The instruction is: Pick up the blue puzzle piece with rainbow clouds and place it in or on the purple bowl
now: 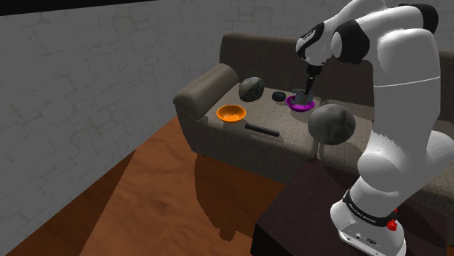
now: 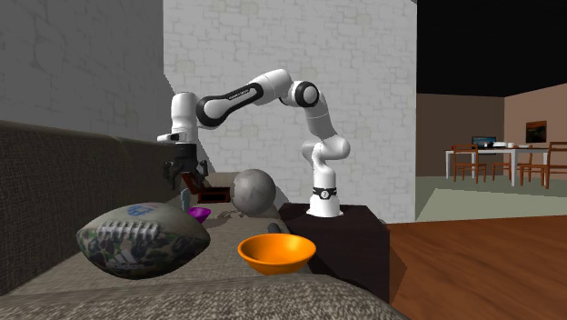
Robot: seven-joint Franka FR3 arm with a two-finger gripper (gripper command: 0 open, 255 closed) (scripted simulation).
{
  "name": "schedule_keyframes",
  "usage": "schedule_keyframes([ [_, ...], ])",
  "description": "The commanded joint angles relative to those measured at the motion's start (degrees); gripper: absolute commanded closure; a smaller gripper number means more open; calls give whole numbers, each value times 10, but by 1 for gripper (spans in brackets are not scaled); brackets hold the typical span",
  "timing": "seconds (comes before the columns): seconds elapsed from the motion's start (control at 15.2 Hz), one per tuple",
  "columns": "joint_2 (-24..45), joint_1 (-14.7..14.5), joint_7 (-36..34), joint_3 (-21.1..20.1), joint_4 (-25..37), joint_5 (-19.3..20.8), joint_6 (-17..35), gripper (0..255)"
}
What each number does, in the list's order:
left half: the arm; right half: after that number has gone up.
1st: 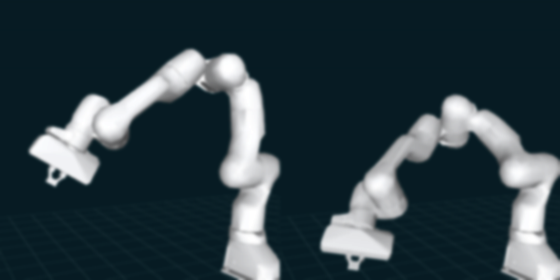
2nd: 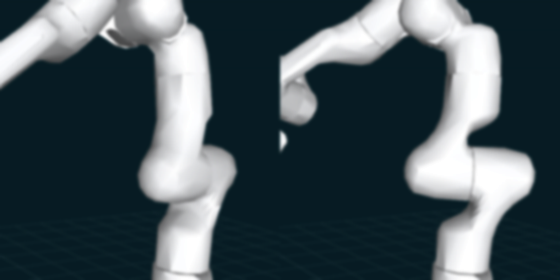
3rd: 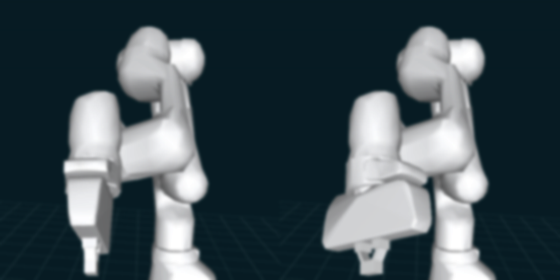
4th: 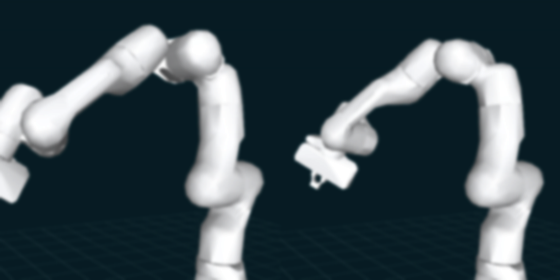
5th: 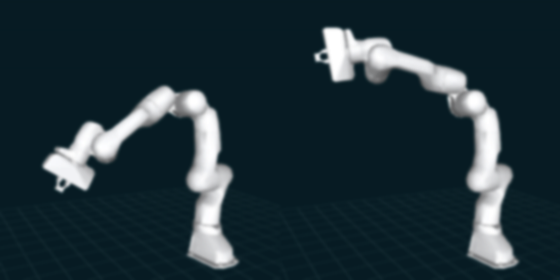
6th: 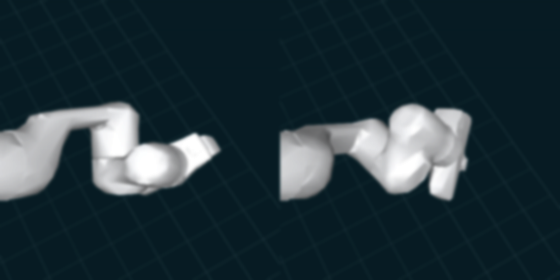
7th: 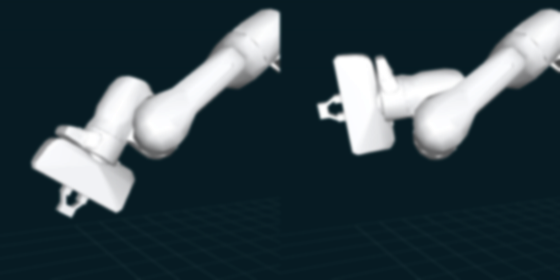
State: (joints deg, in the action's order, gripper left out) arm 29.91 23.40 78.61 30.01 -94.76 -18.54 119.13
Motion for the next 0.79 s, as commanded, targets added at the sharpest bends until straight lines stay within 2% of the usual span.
schedule_keyframes([
  [0.0,0,0,0,0,0,0,0,0],
  [0.07,0,0,0,0,0,0,0,0],
  [0.33,-27,-3,-12,11,35,18,-58,0],
  [0.73,-27,-3,-12,11,35,18,-58,0],
])
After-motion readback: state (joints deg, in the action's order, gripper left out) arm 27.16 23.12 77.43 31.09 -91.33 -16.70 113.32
